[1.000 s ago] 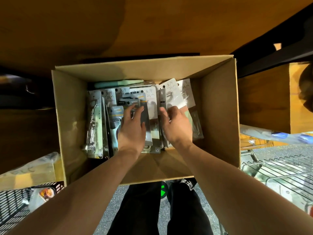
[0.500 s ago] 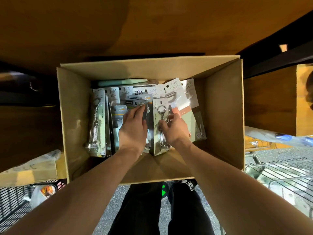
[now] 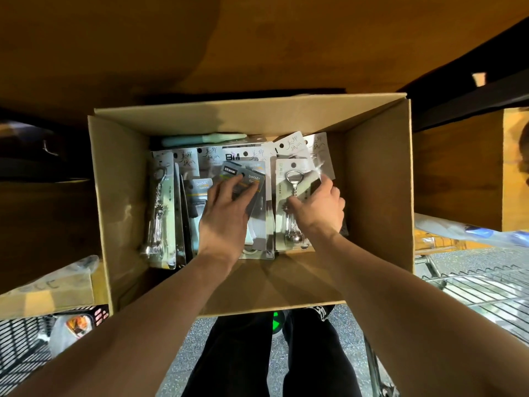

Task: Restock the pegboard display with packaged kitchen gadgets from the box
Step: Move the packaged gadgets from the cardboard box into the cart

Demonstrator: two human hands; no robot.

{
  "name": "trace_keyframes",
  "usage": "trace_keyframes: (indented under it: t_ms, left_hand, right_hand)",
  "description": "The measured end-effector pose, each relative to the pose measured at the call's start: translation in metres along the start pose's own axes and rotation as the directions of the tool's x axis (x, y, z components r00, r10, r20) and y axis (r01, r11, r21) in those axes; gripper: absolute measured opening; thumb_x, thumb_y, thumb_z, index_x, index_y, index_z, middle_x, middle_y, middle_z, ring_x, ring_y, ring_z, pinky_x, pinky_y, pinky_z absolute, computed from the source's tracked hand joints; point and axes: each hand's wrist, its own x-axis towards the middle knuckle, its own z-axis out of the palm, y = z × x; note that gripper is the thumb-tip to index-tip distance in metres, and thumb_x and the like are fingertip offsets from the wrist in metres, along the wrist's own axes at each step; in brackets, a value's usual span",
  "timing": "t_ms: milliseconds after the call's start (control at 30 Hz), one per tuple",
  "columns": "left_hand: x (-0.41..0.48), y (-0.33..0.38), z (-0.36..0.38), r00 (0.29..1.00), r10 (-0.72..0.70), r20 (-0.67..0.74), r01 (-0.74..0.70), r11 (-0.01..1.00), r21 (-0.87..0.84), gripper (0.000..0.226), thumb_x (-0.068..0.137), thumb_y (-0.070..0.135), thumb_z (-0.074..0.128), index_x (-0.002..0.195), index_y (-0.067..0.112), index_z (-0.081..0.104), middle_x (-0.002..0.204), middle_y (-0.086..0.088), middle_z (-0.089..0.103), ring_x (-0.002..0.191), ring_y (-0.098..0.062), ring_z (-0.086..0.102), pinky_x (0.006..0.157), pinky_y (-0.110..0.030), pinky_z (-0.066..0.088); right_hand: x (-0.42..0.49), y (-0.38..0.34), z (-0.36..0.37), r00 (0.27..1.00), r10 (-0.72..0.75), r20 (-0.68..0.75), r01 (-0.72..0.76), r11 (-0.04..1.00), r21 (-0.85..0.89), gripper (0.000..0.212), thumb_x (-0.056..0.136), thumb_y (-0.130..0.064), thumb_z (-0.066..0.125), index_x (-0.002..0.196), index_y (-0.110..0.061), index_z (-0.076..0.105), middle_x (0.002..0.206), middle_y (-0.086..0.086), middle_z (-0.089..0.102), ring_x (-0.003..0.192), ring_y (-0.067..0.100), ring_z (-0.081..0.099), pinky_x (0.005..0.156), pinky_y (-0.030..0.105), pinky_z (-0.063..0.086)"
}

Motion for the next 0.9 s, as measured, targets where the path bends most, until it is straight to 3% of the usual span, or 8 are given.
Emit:
trace_keyframes:
  t_ms: [133,267,367,433,533,633,767,900]
  left_hand:
    - [0.005,0.000,-0.002,0.996,-0.086,0.020,0.087,0.993,-0.086,0.063,0.106,0.013,0.055,0.159,0.041,0.036,0.171,0.009,0.014,0.156,-0.020,0.019,0.112,-0.043,0.050]
    - [0.009,-0.002,-0.006,0.991,-0.124,0.048,0.128,0.988,-0.090,0.063,0.108,0.021,0.055,0.164,0.032,0.029,0.173,0.005,0.018,0.159,-0.020,0.014,0.127,-0.045,0.032]
    - [0.009,-0.001,-0.010,0.994,-0.110,0.027,0.112,0.986,-0.123,0.061,0.108,0.028,0.057,0.163,0.032,0.033,0.170,0.006,0.025,0.157,-0.018,0.017,0.125,-0.038,0.027]
    - [0.009,0.004,-0.009,0.997,-0.083,0.003,0.083,0.989,-0.119,0.058,0.106,0.031,0.059,0.161,0.032,0.039,0.166,0.007,0.032,0.153,-0.019,0.024,0.120,-0.039,0.037]
    - [0.008,0.018,-0.005,0.994,-0.110,-0.003,0.110,0.994,-0.024,0.056,0.104,0.036,0.063,0.156,0.040,0.044,0.161,0.012,0.032,0.143,-0.025,0.034,0.095,-0.045,0.057]
    - [0.006,0.030,0.000,0.987,-0.160,0.033,0.160,0.987,0.010,0.060,0.105,0.032,0.061,0.159,0.044,0.037,0.164,0.012,0.025,0.143,-0.027,0.034,0.086,-0.042,0.055]
    - [0.000,0.026,0.006,0.993,-0.099,0.057,0.102,0.993,-0.064,0.067,0.106,0.014,0.057,0.162,0.041,0.032,0.168,0.007,0.018,0.146,-0.027,0.032,0.101,-0.045,0.053]
    - [0.000,0.018,0.004,0.997,-0.060,0.038,0.064,0.991,-0.121,0.065,0.105,0.009,0.056,0.161,0.035,0.036,0.167,0.001,0.025,0.151,-0.027,0.031,0.116,-0.044,0.043]
  right_hand:
    - [-0.001,-0.001,-0.005,0.999,0.044,0.025,-0.044,0.999,0.004,0.084,0.081,-0.055,0.077,0.143,-0.015,0.039,0.139,0.009,0.048,0.125,0.030,0.051,0.110,0.049,0.042]
    - [-0.002,-0.001,-0.006,0.987,-0.002,0.159,-0.025,0.985,0.172,0.058,0.079,-0.054,0.082,0.118,-0.018,0.059,0.119,0.001,0.063,0.091,0.015,0.064,0.087,0.037,0.058]
    - [-0.010,-0.001,-0.007,0.987,-0.024,0.160,-0.027,0.951,0.307,0.034,0.085,-0.041,0.080,0.108,-0.022,0.065,0.090,-0.009,0.070,0.076,0.007,0.066,0.073,0.028,0.059]
    - [-0.016,0.003,-0.009,0.996,0.015,0.092,-0.048,0.932,0.360,0.035,0.088,-0.041,0.076,0.115,-0.021,0.066,0.090,-0.010,0.069,0.078,0.008,0.065,0.079,0.029,0.056]
    - [-0.024,0.006,-0.012,0.998,0.052,0.018,-0.055,0.903,0.426,0.032,0.088,-0.038,0.074,0.115,-0.022,0.065,0.094,-0.010,0.069,0.086,0.012,0.067,0.086,0.029,0.054]
    - [-0.028,0.008,-0.016,0.995,0.093,-0.041,-0.063,0.880,0.471,0.031,0.087,-0.034,0.075,0.111,-0.020,0.061,0.097,-0.004,0.070,0.090,0.018,0.067,0.087,0.033,0.054]
    - [-0.030,0.006,-0.020,0.993,0.112,-0.044,-0.070,0.837,0.542,0.037,0.087,-0.031,0.076,0.114,-0.020,0.053,0.096,-0.005,0.067,0.087,0.018,0.065,0.086,0.031,0.053]
    - [-0.034,0.006,-0.022,0.994,0.102,-0.049,-0.056,0.817,0.574,0.047,0.087,-0.032,0.077,0.123,-0.020,0.049,0.103,-0.004,0.065,0.093,0.018,0.064,0.087,0.031,0.051]
